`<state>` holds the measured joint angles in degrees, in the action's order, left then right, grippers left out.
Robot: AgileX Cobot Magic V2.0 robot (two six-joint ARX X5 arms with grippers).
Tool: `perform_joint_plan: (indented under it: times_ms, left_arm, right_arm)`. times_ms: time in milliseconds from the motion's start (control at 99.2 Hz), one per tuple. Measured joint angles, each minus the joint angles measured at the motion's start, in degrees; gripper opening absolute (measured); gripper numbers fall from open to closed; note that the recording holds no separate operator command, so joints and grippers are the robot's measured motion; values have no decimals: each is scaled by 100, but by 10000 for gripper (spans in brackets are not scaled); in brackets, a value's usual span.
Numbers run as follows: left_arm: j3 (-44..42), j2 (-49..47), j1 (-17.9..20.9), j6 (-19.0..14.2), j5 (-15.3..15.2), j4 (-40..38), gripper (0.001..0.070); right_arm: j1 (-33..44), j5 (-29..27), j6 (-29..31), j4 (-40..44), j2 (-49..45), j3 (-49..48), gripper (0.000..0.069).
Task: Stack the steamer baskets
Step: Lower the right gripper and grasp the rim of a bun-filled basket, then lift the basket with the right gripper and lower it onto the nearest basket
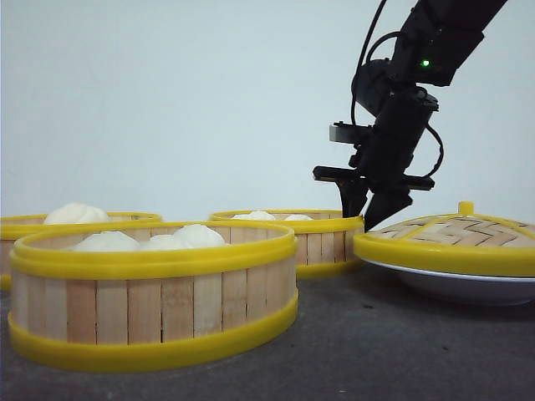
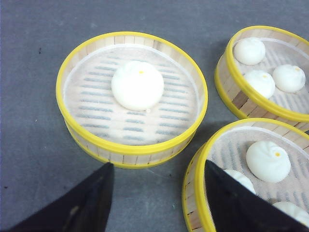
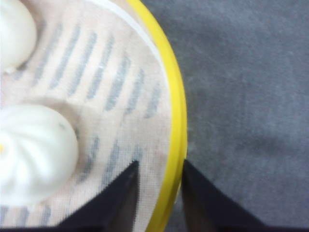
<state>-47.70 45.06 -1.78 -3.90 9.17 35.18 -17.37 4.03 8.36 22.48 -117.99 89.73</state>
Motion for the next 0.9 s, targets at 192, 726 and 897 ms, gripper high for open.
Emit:
perform_joint_plan:
  times_ms: [192, 726, 897]
  left_arm:
    - [0, 0, 0, 0, -2, 9, 355]
    - [-2, 0, 0, 0, 0, 39, 355]
    - [-2, 0, 0, 0, 0, 42, 355]
  right_arm:
    - [4, 26, 275, -258, -15, 2, 32]
    - [-26, 39, 857, 1073, 754, 743, 32]
    - [-42, 205, 612, 1777, 1373, 767, 32]
